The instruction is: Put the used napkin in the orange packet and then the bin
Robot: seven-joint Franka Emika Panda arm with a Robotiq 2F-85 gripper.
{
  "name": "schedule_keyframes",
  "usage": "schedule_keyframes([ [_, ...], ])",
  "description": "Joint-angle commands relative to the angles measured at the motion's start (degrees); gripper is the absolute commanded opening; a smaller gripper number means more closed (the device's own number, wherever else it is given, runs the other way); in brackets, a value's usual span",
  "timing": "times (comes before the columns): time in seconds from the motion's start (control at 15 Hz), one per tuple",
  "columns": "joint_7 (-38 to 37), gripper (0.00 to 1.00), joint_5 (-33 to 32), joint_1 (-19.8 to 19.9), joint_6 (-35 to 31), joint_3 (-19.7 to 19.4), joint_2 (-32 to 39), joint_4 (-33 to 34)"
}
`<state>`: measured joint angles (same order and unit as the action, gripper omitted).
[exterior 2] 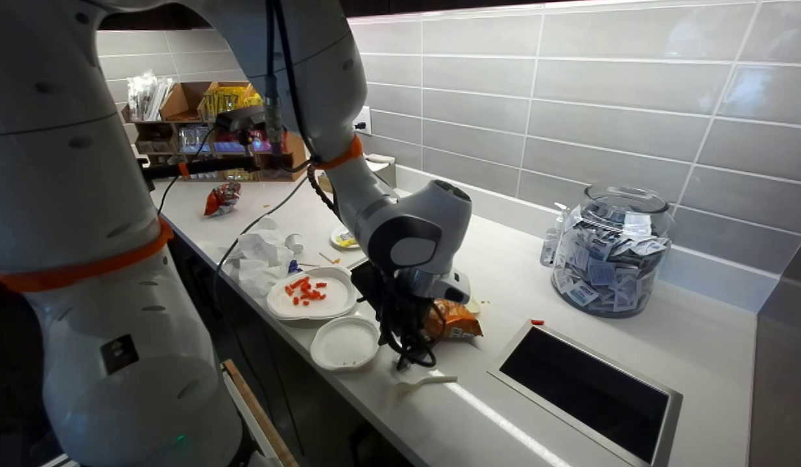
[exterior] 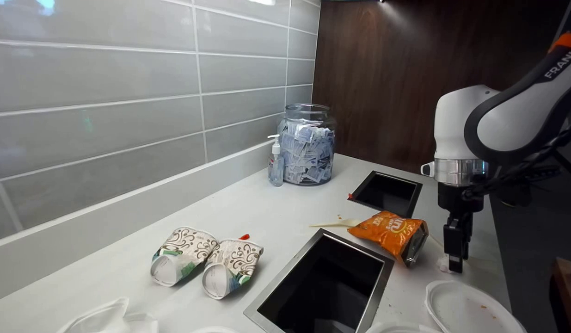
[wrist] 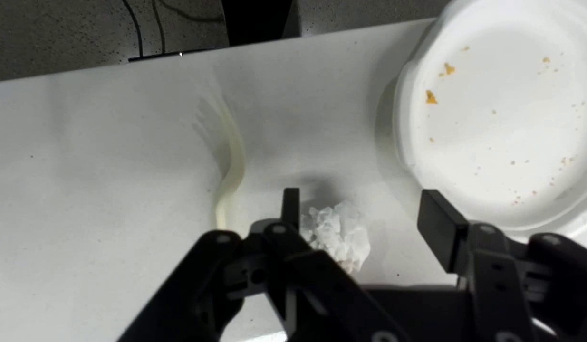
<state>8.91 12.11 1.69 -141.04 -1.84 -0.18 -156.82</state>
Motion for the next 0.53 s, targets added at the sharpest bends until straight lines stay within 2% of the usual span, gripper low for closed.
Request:
schedule_keyframes([
  [0.0, 1.23, 0.75, 1.52, -0.04, -1.94, 0.06, 0.85, 0.05],
  [0.2, 1.45, 0.91, 1.68, 0.04, -2.75, -0.02, 1.02, 0.11],
  [0.4, 1.61, 0.86, 1.76, 0.12, -3.7, -0.06, 1.66, 0.42],
  [0.47, 1.59, 0.8, 1.67, 0.18, -3.86, -0.09, 1.94, 0.54],
])
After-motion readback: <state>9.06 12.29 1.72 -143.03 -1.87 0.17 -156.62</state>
